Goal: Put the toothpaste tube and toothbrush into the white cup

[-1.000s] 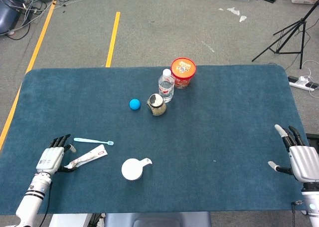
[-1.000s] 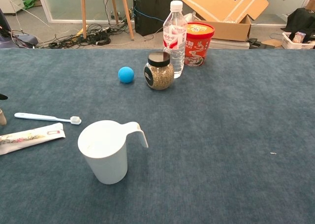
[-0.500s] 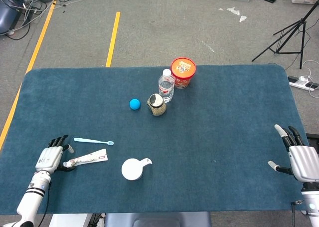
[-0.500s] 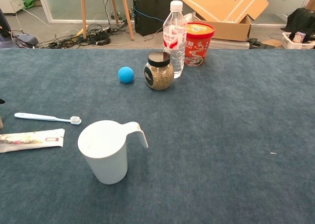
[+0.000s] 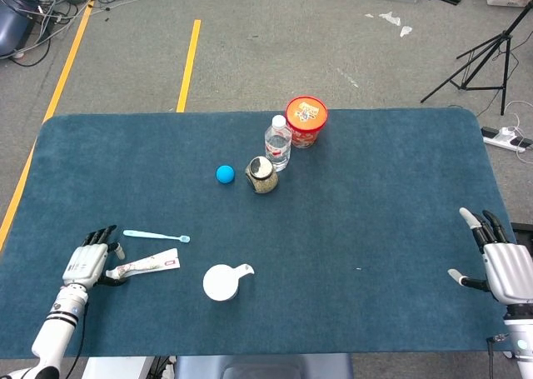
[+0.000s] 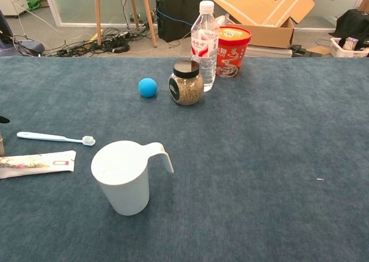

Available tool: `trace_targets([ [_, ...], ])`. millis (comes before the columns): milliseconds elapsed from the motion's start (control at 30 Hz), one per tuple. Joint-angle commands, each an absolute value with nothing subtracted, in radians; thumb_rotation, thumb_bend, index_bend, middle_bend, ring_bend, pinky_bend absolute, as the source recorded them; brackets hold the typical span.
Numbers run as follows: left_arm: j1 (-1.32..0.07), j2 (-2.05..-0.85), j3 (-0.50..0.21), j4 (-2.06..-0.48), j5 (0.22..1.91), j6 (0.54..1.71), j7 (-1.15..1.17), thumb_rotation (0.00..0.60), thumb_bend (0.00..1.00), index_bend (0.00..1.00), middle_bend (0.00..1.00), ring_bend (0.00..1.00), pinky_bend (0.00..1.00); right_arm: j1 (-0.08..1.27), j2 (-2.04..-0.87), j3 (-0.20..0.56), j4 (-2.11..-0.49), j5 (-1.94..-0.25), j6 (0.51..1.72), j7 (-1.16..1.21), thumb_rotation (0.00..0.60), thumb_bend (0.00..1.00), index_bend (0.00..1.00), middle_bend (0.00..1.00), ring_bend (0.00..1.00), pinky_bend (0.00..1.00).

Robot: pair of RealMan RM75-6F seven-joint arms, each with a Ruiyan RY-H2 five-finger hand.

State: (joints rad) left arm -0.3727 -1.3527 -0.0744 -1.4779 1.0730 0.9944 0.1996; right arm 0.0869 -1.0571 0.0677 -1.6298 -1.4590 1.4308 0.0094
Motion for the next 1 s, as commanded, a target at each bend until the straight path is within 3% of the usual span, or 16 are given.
trace_targets([
  [33, -0.375, -1.356, -0.075, -1.476, 1.069, 0.991, 0.198, 0.600, 0.03, 0.46, 0.06, 0.00, 0.01, 0.087, -1.057, 0.068, -1.630, -1.459, 1.431, 0.010, 0.600, 0.00, 0.04, 0.18, 0.07, 0.62],
  [500, -0.377, -1.363, -0.075, -1.473, 1.059, 0.991, 0.185, 0.600, 0.25, 0.51, 0.06, 0.00, 0.01, 0.087, -1.058, 0.069, -1.629, -1.457, 1.430, 0.010, 0.600, 0.00, 0.04, 0.18, 0.07, 0.62],
  [1000, -0.371, -1.363, -0.073, -1.478, 1.070, 1.019, 0.185, 0.600, 0.33, 0.60, 0.07, 0.00, 0.01, 0.088, -1.057, 0.070, -1.629, -1.455, 1.428, 0.011, 0.600, 0.00, 0.04, 0.18, 0.07, 0.62],
])
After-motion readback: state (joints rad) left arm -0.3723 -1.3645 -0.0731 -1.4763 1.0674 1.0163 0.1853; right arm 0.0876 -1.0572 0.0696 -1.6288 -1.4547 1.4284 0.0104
